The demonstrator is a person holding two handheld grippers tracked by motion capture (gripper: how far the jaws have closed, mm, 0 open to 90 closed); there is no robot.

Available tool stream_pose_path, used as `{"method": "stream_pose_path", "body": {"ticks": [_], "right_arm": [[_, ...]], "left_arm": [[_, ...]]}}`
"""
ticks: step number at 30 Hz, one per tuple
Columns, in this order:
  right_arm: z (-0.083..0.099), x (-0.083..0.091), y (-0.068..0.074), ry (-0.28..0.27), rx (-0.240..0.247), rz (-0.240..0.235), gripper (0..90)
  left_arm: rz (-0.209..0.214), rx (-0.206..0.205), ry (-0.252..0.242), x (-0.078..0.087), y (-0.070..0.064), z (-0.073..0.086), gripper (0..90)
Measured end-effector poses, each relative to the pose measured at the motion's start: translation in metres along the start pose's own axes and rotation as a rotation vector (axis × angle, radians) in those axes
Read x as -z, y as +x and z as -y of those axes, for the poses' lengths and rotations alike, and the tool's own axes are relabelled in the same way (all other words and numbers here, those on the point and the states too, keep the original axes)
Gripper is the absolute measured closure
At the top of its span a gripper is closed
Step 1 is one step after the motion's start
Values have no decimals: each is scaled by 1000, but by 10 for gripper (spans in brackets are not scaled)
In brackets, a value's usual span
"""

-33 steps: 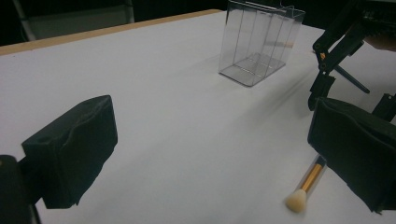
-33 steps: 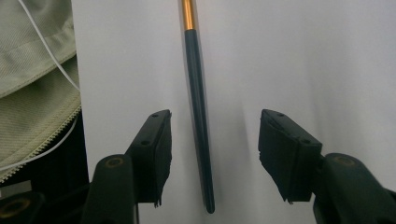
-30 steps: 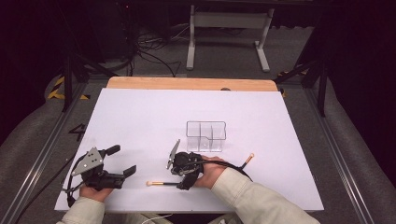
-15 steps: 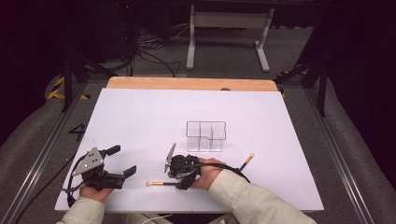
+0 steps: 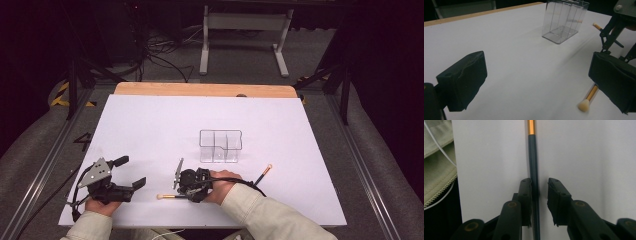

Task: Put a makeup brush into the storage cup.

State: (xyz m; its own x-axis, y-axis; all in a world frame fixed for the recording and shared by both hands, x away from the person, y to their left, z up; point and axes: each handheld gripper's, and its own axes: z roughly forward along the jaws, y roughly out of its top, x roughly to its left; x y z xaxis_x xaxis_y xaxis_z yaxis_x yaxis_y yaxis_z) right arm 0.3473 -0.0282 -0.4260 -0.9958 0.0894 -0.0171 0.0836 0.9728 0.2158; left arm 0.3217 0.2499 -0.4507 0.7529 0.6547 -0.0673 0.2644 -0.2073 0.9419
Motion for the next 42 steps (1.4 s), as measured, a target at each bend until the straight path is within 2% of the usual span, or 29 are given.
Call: {"method": "stream_pose_path", "body": {"ticks": [1,6,23,28,32,35,37,38,40,41,42], "right_arm": [[-1,0,4,12,12,5,798],[-2,0,4,16,9,-3,827],[-1,3,3,12,-12,-21,840],[3,17,1,-39,-11,-16,839],[6,25,2,-57,-21,-13,840],[9,38,4,-111,-21,2,840],[12,48,3,-168,-19,17,840],[12,48,3,-168,-19,17,840],[15,55,3,-214,-21,40,839],[19,62,2,-255,-29,62,839],[19,62,2,-255,-29,62,839]], "left_arm": [[0,10,-1,0,-1,0,24],[0,5,1,0,0,0,24],[6,7,2,0,0,0,25],[5,11,1,0,1,0,25],[6,9,0,1,1,0,25],[8,18,-4,0,1,1,24],[7,16,-6,0,2,1,24],[8,16,-3,0,2,1,24],[10,17,-2,0,2,1,24],[10,21,-2,0,2,1,24],[10,21,-2,0,2,1,24]]}}
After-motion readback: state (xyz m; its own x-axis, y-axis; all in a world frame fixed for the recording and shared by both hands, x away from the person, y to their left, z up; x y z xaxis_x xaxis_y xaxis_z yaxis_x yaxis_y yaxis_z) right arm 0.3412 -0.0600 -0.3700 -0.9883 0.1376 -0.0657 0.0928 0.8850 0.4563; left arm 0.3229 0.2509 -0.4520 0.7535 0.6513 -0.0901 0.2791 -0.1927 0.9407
